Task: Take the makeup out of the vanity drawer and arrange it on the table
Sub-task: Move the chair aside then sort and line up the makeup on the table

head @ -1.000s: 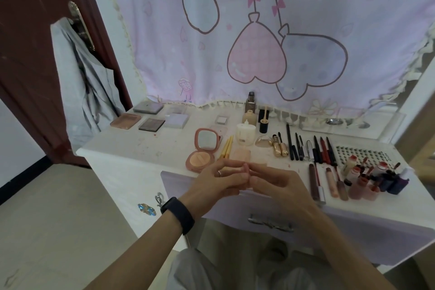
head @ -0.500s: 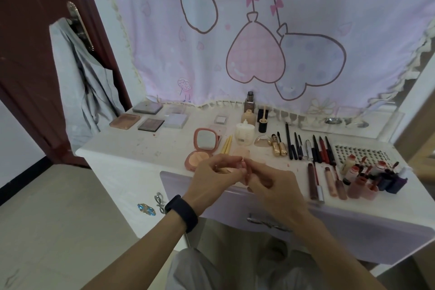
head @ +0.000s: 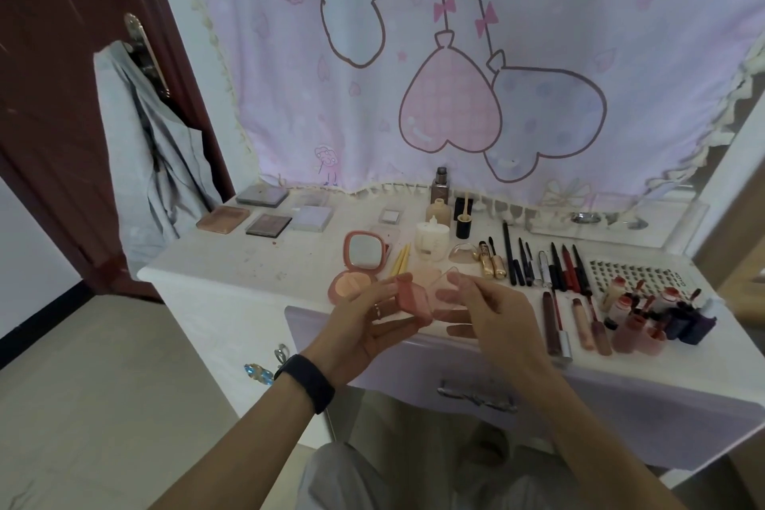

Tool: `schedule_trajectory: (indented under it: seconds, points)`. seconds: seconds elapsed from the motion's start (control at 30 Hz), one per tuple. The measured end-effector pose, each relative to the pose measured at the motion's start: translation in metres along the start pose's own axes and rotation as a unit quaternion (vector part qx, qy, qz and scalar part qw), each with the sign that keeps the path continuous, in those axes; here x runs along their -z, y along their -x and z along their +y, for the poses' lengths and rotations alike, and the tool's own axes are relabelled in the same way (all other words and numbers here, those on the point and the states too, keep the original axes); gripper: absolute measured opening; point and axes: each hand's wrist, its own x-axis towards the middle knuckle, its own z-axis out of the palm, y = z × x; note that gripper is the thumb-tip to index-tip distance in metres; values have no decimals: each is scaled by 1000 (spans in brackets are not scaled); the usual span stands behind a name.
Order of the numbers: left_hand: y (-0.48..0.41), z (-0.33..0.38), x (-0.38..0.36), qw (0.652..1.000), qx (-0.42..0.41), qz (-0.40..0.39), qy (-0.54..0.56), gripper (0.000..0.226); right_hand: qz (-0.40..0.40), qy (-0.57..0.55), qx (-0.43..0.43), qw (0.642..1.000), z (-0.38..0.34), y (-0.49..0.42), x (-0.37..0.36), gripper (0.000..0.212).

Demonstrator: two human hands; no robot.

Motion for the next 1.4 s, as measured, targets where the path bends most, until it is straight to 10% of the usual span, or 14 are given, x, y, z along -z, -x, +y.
schedule_trajectory:
  seconds: [0.4, 0.53, 0.77, 1.03, 1.23, 1.4]
  points:
    - [7, 19, 11, 972, -34, 44, -228, 28, -5, 58, -4, 998, 8, -7, -10, 18]
    - [8, 25, 8, 804, -73, 24, -589, 57, -11, 109, 40, 993, 8, -6, -20, 16]
    - [10, 29, 9, 602, -180, 76, -774, 42, -31, 159, 124, 979, 2, -4, -37, 15]
    - [5, 67, 38, 658, -173, 159, -716, 54, 20, 215, 138, 967, 16, -7, -24, 16]
    - [-34, 129, 60, 761, -137, 254, -581, 31, 53, 522, 103, 845, 46, -14, -4, 50]
    - [-96, 156, 72, 739, -88, 293, -599, 42, 84, 533, 116, 834, 56, -27, 1, 58]
